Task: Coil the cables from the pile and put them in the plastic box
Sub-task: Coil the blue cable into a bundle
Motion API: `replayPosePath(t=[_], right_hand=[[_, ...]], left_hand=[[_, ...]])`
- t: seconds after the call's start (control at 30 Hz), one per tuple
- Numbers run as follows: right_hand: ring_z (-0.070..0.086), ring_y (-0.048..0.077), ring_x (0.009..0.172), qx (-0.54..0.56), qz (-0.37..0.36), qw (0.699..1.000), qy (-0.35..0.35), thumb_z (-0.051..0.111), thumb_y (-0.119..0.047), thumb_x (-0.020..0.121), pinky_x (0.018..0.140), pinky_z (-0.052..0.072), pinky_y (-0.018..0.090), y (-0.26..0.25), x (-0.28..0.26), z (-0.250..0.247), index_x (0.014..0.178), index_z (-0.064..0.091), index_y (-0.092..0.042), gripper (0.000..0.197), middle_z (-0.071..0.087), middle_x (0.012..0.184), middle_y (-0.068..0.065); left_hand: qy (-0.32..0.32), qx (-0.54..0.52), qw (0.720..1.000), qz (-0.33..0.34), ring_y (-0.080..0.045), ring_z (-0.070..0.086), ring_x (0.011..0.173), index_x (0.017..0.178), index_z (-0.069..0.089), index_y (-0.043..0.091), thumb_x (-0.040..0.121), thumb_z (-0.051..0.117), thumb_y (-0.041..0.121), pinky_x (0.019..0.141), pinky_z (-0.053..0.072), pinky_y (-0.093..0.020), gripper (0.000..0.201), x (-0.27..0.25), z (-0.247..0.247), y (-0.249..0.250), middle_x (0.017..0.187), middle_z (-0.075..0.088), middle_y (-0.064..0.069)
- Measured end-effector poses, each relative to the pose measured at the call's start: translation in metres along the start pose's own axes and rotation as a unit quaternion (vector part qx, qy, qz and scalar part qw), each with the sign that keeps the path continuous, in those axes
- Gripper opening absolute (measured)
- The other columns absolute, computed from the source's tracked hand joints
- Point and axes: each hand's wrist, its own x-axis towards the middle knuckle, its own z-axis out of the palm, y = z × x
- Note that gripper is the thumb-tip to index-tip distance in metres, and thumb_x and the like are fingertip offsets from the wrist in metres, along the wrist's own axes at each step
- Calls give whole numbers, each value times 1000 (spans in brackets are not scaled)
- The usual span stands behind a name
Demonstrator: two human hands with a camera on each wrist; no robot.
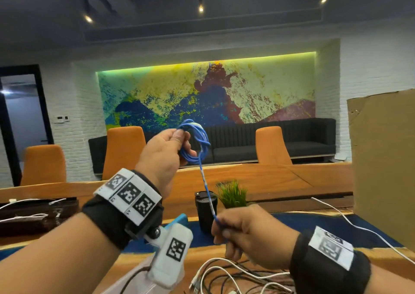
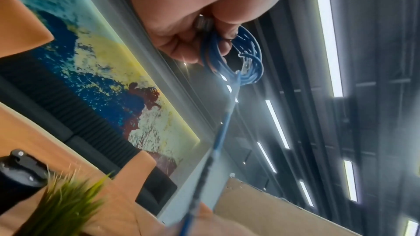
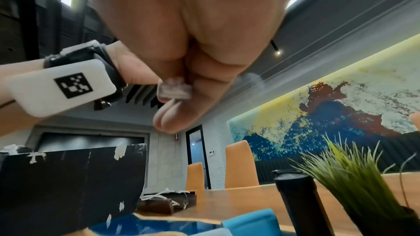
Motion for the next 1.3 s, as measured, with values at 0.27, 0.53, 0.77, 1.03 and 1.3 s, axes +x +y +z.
replayPosePath(t=[0.27,0.53,0.77,1.03,1.3], right_hand=[[66,12,63,-181,47,981,45,57,-6,93,69,61,41,15,34,-36,93,69,-16,16,71,83,6],[59,6,48,12,4,989,150,49,3,98,46,49,19,-26,36,-80,97,66,3,18,63,68,11],[68,5,74,-15,-36,988,152,62,-4,92,62,53,18,-9,12,-67,105,75,-12,19,75,88,4],[55,6,97,-221,-124,926,279,72,-28,85,83,48,24,-16,9,-50,108,71,-26,23,58,107,-9],[59,19,84,-273,-178,895,305,67,-14,85,73,54,42,6,27,-37,91,69,-12,7,60,97,1]], left_hand=[[-223,-47,953,-202,-9,49,54,89,60,12,105,42,25,55,39,-22,27,-41,28,-13,66,51,1],[-194,249,949,1,-14,56,61,102,62,10,106,42,25,57,48,-27,25,-32,25,-34,96,68,-24],[-157,229,961,11,-10,46,58,93,64,12,105,44,22,54,40,-23,25,-29,23,-43,73,58,-3],[-97,379,918,57,-15,51,69,100,61,11,105,42,29,54,38,-27,27,-28,29,-49,78,55,0],[-148,50,976,-153,-12,46,65,83,55,17,105,42,33,68,36,-31,30,-39,34,-43,66,53,4]])
